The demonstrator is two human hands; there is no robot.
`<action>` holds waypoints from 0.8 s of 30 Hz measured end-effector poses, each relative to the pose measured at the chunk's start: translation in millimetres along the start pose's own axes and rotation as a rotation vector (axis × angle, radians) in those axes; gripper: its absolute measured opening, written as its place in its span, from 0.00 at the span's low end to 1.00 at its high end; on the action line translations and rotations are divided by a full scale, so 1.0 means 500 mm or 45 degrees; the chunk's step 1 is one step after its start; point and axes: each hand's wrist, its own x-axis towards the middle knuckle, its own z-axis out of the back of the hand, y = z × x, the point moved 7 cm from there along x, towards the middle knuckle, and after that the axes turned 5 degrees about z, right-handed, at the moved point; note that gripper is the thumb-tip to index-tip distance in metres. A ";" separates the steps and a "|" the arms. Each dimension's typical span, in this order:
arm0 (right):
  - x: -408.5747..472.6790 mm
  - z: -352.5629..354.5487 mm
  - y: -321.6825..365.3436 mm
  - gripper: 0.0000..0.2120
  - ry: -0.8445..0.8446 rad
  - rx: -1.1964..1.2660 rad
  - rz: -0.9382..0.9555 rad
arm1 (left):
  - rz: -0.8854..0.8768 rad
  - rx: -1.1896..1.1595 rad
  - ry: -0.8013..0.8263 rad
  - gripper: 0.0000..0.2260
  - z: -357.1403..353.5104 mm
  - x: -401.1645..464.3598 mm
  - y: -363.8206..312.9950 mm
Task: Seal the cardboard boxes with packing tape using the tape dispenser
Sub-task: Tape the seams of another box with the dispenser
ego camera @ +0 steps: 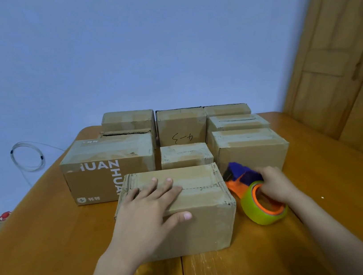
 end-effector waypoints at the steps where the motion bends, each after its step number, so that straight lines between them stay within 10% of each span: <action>1: -0.007 0.029 0.007 0.21 -0.147 0.048 0.081 | -0.006 -0.001 0.005 0.28 0.000 0.001 -0.001; 6: -0.045 0.168 0.074 0.22 -0.549 0.342 0.392 | -0.036 0.004 0.052 0.28 0.008 0.002 -0.020; 16: -0.085 0.265 0.218 0.30 -0.691 0.434 0.736 | 0.044 -0.228 0.271 0.41 0.022 -0.018 -0.088; 24: -0.117 0.262 0.298 0.33 -0.741 0.235 0.959 | 0.368 -1.556 -0.231 0.21 0.154 0.014 -0.045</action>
